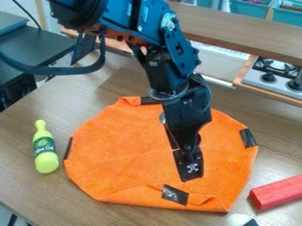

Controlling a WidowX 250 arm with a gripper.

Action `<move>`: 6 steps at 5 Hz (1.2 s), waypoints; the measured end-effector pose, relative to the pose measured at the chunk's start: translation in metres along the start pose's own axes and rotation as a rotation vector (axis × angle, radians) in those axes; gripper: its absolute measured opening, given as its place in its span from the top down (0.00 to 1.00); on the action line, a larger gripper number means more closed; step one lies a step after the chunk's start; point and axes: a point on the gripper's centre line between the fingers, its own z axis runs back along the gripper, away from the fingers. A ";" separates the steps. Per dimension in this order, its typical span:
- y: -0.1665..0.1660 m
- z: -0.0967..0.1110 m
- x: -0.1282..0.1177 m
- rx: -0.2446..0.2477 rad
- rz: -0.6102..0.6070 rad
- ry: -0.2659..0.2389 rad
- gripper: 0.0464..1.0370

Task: Move the yellow green figure in the left edge of the cloth

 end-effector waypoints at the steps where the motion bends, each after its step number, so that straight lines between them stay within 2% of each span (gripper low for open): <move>1: -0.001 -0.005 -0.003 -0.011 0.004 0.016 0.04; 2: 0.010 -0.011 -0.014 -0.003 0.001 0.054 0.04; 4: 0.024 -0.009 -0.022 0.060 -0.098 0.082 0.04; 5: 0.028 -0.002 -0.034 0.101 -0.094 0.087 0.04; 6: 0.033 0.000 -0.040 0.098 -0.087 0.088 0.04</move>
